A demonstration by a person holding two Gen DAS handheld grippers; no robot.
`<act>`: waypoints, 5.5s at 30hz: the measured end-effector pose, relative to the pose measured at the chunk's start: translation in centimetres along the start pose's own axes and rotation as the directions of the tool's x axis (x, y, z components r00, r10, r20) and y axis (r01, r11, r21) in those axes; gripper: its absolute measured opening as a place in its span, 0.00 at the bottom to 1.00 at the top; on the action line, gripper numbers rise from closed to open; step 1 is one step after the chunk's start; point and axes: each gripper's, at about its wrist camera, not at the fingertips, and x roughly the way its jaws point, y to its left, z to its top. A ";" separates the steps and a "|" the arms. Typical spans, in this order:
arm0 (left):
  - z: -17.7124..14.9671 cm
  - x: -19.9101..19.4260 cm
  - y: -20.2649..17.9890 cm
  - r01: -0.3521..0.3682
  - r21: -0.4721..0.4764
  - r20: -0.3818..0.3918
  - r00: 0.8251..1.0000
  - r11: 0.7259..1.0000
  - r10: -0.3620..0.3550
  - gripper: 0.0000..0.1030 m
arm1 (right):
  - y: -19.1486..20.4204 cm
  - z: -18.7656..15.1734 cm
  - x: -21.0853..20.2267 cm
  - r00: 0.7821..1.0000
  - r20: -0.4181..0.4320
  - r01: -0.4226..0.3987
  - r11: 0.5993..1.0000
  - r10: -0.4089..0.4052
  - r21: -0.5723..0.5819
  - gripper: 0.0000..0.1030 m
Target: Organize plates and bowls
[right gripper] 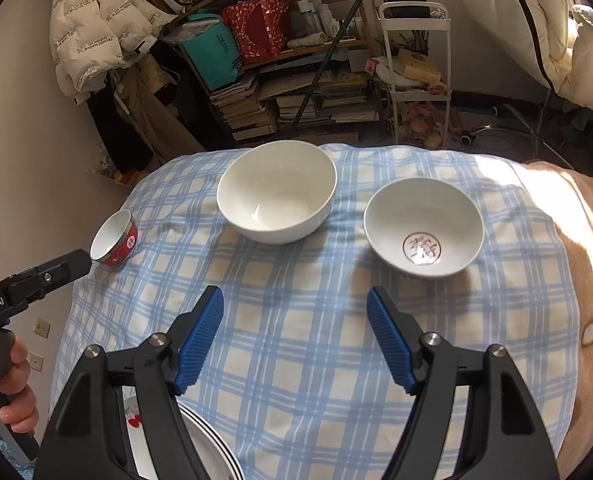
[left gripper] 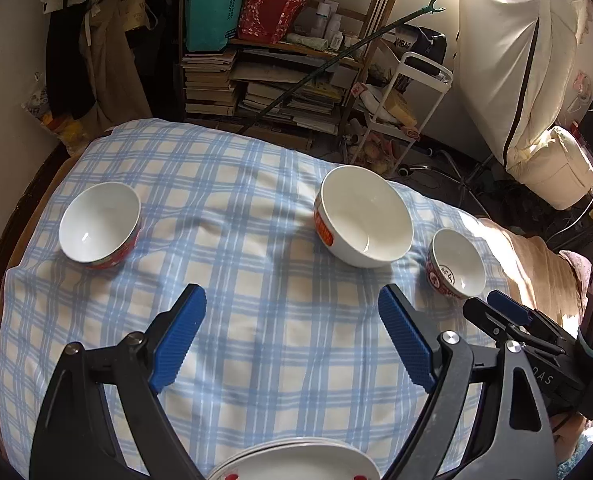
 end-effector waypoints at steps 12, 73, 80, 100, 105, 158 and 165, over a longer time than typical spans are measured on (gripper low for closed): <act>6.3 8.5 -1.4 -0.048 0.008 -0.054 0.997 0.999 0.049 0.84 | -3.0 7.1 4.0 0.999 0.045 -0.016 0.999 0.014 0.035 0.76; -1.3 7.3 -8.4 -0.027 0.312 -0.126 0.990 0.950 0.070 0.11 | -1.9 2.2 3.6 0.987 -0.159 0.012 0.995 0.003 0.095 0.18; -4.8 6.6 -9.6 0.003 0.336 -0.178 0.982 0.942 0.060 0.11 | -2.7 -1.3 1.1 0.980 -0.199 0.040 0.993 -0.017 0.110 0.18; -11.0 8.2 -10.0 0.072 0.397 -0.293 0.955 0.915 0.052 0.16 | -6.2 -8.8 1.5 0.964 -0.265 0.014 0.982 0.036 0.186 0.19; -10.2 6.5 -10.4 0.051 0.441 -0.252 0.965 0.896 0.070 0.26 | -7.5 -7.8 0.1 0.975 -0.217 0.003 0.980 0.041 0.197 0.21; 0.3 18.9 -19.6 0.138 0.257 -0.272 0.960 0.957 -0.066 0.08 | -16.2 2.2 7.7 0.979 -0.200 0.106 0.942 -0.043 0.319 0.14; 0.0 16.0 -18.9 0.131 0.261 -0.253 0.965 0.956 -0.063 0.08 | -14.9 1.9 5.9 0.985 -0.167 0.101 0.948 -0.051 0.302 0.14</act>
